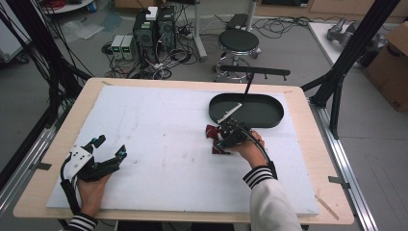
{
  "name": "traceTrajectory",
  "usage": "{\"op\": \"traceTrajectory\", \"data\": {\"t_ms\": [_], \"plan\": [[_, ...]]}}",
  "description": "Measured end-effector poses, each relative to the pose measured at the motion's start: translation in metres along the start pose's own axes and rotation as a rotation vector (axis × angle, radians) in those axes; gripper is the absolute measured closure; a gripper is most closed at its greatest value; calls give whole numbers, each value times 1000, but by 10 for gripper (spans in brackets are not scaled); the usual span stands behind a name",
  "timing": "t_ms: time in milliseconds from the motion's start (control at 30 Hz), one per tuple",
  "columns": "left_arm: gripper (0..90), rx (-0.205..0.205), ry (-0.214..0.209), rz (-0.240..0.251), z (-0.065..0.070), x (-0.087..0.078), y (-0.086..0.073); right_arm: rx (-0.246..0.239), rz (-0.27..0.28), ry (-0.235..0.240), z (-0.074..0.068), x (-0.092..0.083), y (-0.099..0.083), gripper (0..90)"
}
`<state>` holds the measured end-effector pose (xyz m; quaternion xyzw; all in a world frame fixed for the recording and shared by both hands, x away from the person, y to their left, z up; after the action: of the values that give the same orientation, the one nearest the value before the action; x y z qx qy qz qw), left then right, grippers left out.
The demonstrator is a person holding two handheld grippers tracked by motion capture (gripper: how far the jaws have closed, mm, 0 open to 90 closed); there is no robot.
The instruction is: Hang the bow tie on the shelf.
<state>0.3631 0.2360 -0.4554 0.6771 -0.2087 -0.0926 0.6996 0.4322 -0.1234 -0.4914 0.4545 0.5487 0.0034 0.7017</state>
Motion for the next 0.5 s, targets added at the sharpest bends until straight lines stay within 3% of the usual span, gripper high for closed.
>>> {"op": "traceTrajectory", "data": {"t_ms": [500], "plan": [[166, -1, -1, 1, 0, 0, 0, 24, -71, -22, 5, 8, -9, 636]]}}
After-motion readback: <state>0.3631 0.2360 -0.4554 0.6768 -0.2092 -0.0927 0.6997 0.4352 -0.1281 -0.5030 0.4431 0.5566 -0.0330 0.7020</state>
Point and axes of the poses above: each handheld gripper's, and its own axes: x roughly forward along the jaws, y roughly out of its top, z roughly to its right, the point moved 10 cm from there along x, roughly forward along the jaws, and after that the axes turned 11 degrees about z, right-handed, at the moved point
